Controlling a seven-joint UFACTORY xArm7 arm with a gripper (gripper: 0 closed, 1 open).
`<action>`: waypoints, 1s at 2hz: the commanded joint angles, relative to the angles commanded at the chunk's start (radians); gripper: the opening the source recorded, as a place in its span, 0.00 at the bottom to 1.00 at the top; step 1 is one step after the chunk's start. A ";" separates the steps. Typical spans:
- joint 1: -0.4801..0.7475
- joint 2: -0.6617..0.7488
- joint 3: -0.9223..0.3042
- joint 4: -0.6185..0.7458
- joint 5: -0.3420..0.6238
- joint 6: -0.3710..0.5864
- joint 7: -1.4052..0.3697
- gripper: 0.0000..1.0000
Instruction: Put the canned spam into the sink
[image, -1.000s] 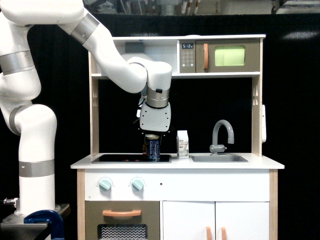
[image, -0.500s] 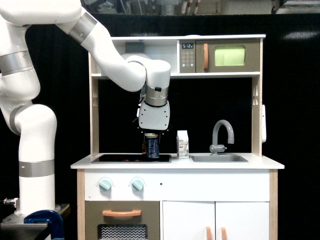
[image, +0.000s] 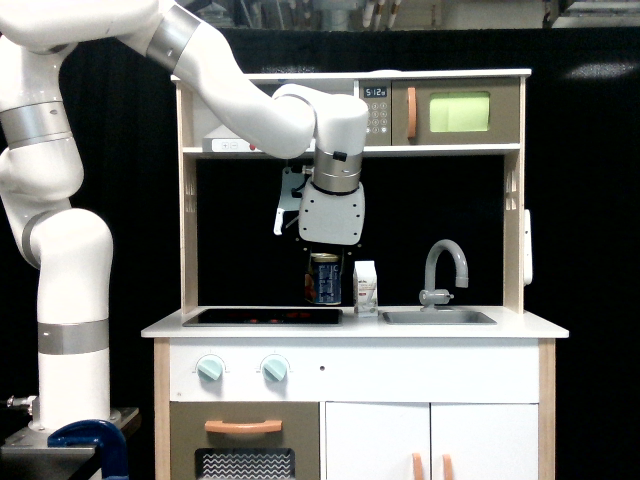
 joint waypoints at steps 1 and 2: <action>-0.094 0.352 -0.052 0.304 0.173 0.151 -0.193 0.00; -0.164 0.541 0.078 0.500 0.265 0.151 -0.148 0.00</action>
